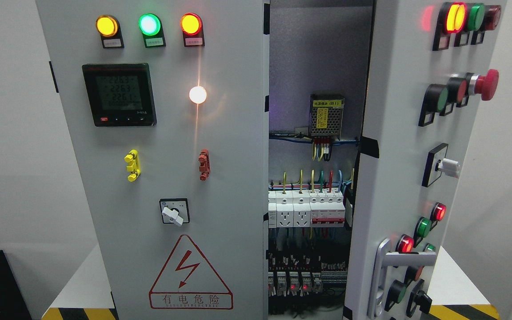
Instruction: Open door with both hands
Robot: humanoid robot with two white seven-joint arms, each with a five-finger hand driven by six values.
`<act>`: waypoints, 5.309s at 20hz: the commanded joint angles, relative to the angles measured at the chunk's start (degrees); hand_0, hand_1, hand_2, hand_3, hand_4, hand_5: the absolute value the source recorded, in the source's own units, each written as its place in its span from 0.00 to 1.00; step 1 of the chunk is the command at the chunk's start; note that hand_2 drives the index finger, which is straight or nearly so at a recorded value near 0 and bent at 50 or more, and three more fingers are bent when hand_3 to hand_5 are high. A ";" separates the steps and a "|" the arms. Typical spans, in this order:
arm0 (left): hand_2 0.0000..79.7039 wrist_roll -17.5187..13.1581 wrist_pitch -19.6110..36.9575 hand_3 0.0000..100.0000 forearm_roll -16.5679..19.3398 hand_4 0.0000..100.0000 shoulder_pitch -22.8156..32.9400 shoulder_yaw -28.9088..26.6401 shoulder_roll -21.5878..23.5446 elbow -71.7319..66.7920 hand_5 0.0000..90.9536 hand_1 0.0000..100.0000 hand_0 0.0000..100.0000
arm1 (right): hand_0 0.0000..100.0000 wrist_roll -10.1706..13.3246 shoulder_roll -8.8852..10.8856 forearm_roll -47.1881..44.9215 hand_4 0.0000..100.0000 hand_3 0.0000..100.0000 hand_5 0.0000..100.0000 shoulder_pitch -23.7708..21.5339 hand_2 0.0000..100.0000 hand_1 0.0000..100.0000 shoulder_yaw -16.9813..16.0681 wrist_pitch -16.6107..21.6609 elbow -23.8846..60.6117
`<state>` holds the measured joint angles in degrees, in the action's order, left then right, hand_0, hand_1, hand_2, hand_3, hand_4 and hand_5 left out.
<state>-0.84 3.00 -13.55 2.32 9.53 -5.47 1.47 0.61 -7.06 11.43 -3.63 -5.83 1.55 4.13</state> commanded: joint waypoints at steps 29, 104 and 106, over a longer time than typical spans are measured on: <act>0.00 0.13 4.21 0.00 -0.43 0.00 19.84 19.39 21.02 84.83 0.00 0.00 0.00 | 0.19 0.00 0.03 0.00 0.00 0.00 0.00 0.03 0.00 0.00 0.03 0.03 0.00; 0.00 0.48 3.41 0.00 -68.37 0.00 -71.13 50.94 45.72 110.33 0.00 0.00 0.00 | 0.19 0.00 -0.05 0.00 0.00 0.00 0.00 0.03 0.00 0.00 0.03 0.03 0.00; 0.00 0.48 3.33 0.00 -68.45 0.00 -71.40 51.12 44.94 110.33 0.00 0.00 0.00 | 0.19 0.00 0.03 0.00 0.00 0.00 0.00 0.03 0.00 0.00 -0.06 0.03 0.00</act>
<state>-0.28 6.47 -79.24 -65.44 55.97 39.39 111.38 0.60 -7.06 11.44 -3.62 -5.83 1.61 4.14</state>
